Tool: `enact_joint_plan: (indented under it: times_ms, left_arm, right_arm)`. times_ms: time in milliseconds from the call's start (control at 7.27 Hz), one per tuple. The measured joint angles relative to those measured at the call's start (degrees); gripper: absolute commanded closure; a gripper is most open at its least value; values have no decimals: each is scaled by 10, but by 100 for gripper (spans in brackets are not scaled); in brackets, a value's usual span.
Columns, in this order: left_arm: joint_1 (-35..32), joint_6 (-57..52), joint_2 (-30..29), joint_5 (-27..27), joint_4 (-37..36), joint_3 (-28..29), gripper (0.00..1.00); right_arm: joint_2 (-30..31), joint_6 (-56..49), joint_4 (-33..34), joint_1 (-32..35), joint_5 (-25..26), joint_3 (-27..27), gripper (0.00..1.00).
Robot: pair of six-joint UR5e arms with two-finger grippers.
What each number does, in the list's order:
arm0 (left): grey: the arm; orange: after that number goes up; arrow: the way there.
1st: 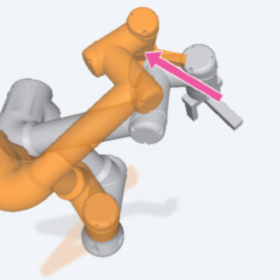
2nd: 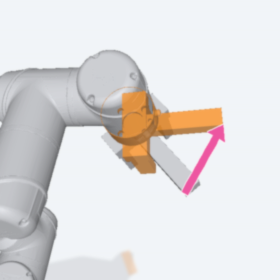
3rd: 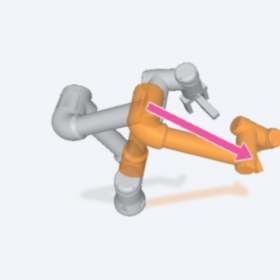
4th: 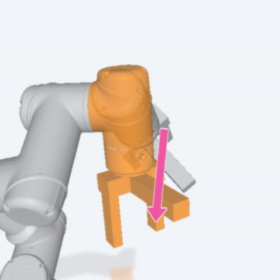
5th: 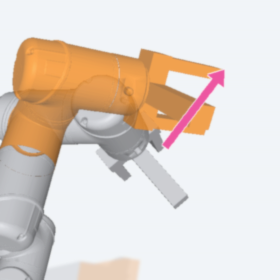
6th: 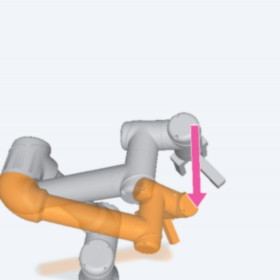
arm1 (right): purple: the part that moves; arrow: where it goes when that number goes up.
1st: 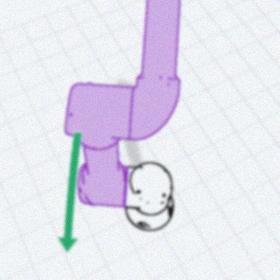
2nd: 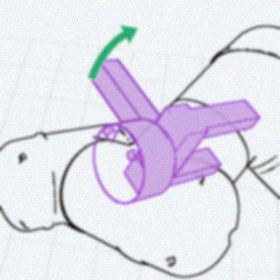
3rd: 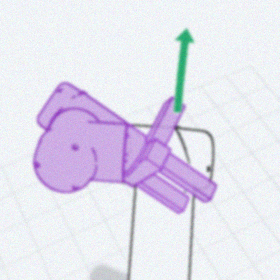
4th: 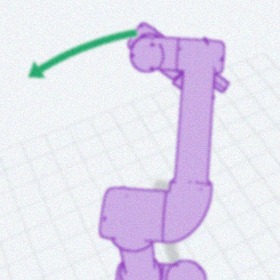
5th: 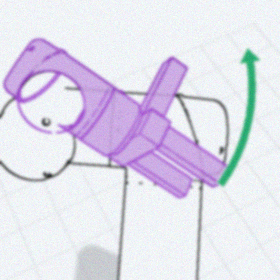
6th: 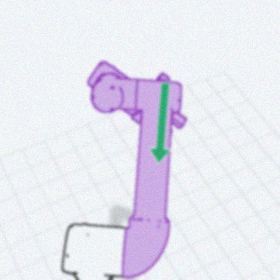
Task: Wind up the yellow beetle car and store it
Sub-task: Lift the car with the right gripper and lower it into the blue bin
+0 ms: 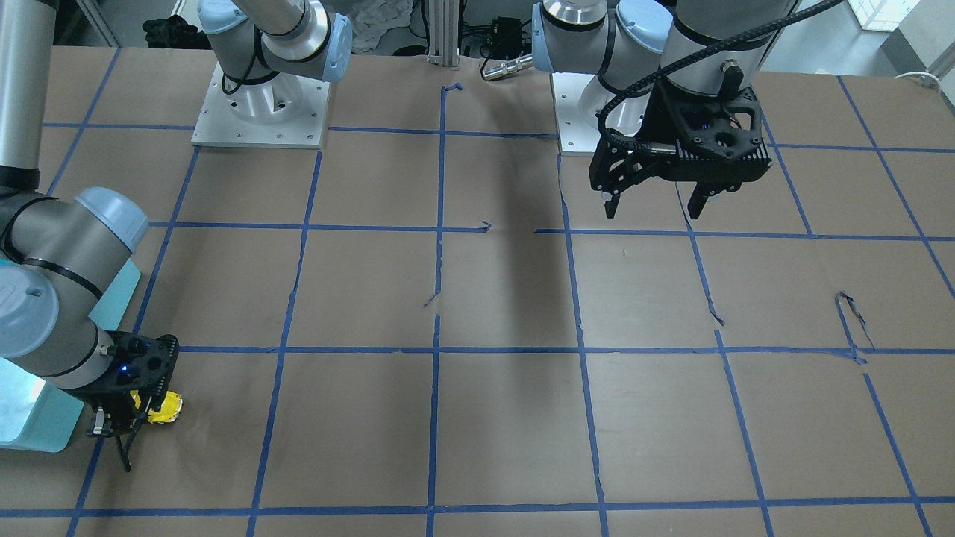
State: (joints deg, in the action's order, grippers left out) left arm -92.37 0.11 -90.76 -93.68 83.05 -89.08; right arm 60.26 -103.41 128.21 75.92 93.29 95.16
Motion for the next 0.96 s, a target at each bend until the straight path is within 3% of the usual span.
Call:
enact_joint_plan:
  times_ms: [550,962]
  left_arm:
    - [-1,1,1,1,-9,-3,0]
    - [-1,1,1,3,-12,-2,0]
  right_arm:
    - [85,1,-85,0,4,-22,100]
    - [149,-54,-181,-94,4,-17,100]
